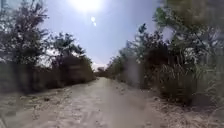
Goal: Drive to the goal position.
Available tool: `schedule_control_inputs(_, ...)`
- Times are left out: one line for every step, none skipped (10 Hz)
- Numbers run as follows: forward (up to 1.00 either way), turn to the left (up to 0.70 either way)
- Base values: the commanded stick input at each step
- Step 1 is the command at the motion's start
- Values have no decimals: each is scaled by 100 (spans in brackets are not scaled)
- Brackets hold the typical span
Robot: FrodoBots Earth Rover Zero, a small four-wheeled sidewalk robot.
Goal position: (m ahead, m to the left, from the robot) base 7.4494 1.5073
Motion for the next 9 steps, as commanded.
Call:
schedule_control_inputs(45,2)
schedule_control_inputs(45,2)
schedule_control_inputs(45,2)
schedule_control_inputs(45,2)
schedule_control_inputs(45,2)
schedule_control_inputs(45,2)
schedule_control_inputs(45,2)
schedule_control_inputs(45,2)
schedule_control_inputs(45,2)
